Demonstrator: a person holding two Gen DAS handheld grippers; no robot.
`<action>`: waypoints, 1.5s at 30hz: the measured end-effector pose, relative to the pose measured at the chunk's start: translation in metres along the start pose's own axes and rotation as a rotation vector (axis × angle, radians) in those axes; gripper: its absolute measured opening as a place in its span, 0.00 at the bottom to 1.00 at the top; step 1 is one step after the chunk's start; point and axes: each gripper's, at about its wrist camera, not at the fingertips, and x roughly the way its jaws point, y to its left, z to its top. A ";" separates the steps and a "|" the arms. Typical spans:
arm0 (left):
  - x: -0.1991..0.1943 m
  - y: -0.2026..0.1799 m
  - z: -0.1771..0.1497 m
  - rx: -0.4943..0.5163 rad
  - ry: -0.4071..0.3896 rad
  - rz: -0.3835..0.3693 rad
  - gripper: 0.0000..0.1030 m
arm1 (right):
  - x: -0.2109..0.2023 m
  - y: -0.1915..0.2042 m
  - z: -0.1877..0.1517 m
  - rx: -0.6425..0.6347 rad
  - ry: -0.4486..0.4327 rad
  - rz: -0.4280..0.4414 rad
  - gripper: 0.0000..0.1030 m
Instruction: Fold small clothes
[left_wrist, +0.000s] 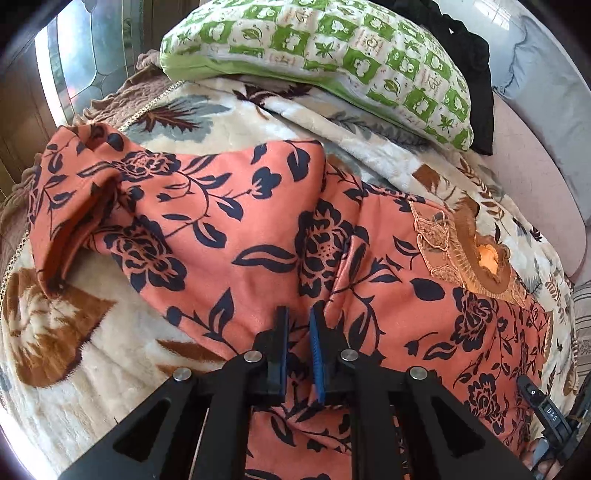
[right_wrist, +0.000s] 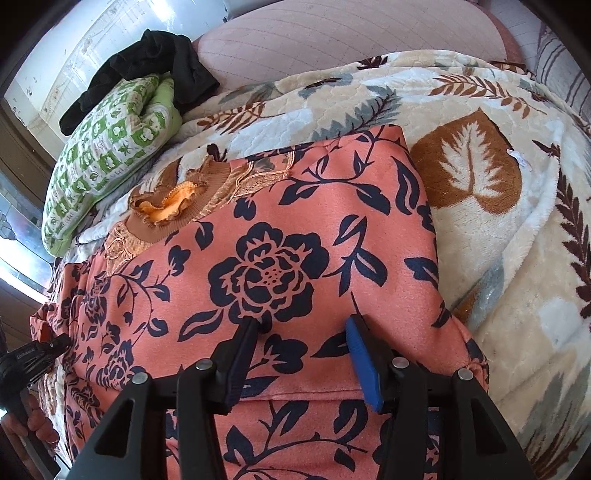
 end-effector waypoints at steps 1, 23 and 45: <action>-0.005 0.003 0.001 -0.011 -0.015 -0.013 0.15 | 0.000 0.001 0.000 -0.004 0.000 0.001 0.55; -0.100 0.220 -0.002 -0.515 -0.458 0.483 0.79 | -0.039 0.197 -0.041 -0.363 -0.071 0.484 0.69; -0.114 0.257 0.017 -0.471 -0.413 0.546 0.85 | 0.085 0.452 -0.073 -0.132 0.171 0.814 0.03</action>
